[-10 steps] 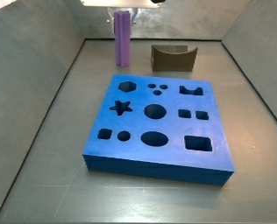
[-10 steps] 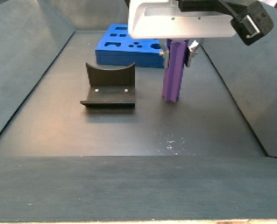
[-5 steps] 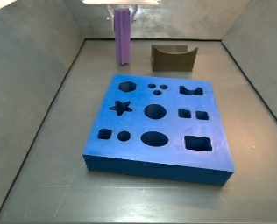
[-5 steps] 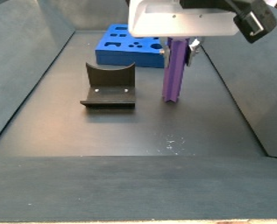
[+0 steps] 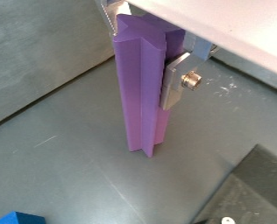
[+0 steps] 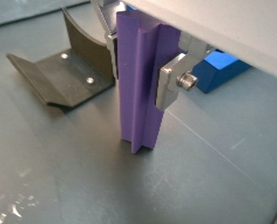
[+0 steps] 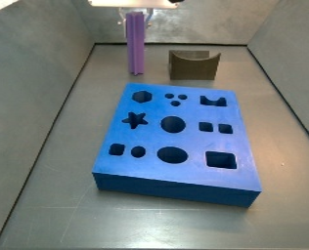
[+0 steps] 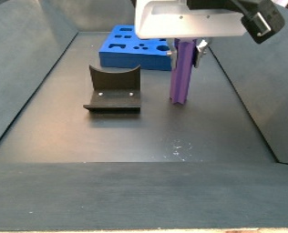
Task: Pick up the star object. Move up. Move to above the board. Insert the star object.
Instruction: Pick up the star object, then move up.
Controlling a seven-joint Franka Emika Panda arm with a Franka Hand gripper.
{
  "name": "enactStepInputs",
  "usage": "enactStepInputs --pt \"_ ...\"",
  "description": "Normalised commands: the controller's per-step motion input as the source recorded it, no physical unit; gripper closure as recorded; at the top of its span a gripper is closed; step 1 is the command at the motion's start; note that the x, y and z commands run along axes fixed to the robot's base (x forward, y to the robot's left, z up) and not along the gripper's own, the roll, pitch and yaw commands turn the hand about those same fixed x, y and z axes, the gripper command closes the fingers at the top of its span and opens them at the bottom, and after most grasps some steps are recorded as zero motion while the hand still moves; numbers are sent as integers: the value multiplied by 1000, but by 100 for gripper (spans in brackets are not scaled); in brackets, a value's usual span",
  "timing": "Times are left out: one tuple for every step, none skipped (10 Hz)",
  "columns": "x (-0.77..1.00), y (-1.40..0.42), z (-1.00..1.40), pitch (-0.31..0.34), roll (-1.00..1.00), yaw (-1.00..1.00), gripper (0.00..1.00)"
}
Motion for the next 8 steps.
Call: enactStepInputs --pt "0 0 0 0 0 0 100" --pt "0 0 0 0 0 0 100" --pt "0 0 833 0 0 0 100" --pt "-10 61 806 0 -2 -23 100" --pt "-17 45 706 9 -26 -23 100" --pt "-16 20 573 14 -55 -23 100" --pt "-13 10 432 15 -83 -20 100" --pt "-8 5 241 23 -118 -18 100"
